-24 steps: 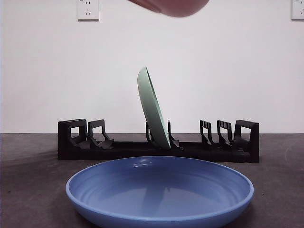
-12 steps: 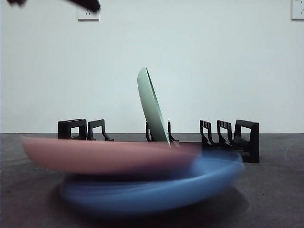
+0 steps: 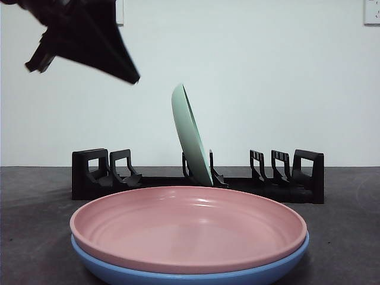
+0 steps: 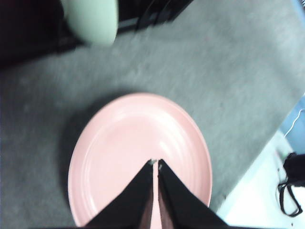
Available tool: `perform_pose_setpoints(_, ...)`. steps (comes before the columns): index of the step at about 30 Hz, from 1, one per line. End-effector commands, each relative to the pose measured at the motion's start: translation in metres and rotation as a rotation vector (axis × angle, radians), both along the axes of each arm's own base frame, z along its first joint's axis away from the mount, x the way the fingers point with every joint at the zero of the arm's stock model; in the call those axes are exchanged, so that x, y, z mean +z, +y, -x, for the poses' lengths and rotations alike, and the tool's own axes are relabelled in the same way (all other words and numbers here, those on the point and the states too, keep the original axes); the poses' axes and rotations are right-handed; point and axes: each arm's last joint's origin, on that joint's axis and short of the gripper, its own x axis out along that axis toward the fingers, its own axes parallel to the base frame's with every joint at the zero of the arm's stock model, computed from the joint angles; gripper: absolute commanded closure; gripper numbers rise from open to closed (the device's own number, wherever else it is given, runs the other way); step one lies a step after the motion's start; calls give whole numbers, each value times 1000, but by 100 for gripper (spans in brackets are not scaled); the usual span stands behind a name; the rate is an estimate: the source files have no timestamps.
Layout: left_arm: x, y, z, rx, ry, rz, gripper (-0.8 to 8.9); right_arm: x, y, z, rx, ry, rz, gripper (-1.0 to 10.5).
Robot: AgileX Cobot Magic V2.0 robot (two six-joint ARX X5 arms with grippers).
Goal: Place the plate
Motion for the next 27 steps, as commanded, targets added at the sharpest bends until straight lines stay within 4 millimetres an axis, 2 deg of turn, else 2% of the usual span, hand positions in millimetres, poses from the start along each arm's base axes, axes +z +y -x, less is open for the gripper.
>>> perform_pose_setpoints(1, 8, 0, 2, -12, -25, 17, 804, 2, 0, -1, 5, -12, 1, 635)
perform_pose_setpoints(6, 20, 9, 18, -35, -51, 25, 804, 2, 2, -5, -1, 6, -10, 635)
perform_pose_setpoints(11, 40, 23, 43, -42, -103, 59, 803, -3, 9, -21, 5, 69, -14, 590)
perform_pose_setpoints(17, 56, 44, 79, -41, -128, 74, 782, -3, 23, -52, 37, 96, -56, 584)
perform_pose_setpoints(21, 62, 57, 100, -41, -135, 77, 777, 4, 35, -78, 47, 123, -44, 539)
perform_pose_setpoints(23, 64, 62, 109, -41, -141, 81, 725, 8, 43, -94, 58, 134, -36, 522)
perform_pose_setpoints(27, 66, 72, 126, -35, -134, 84, 456, 17, 62, -127, 101, 161, -41, 519)
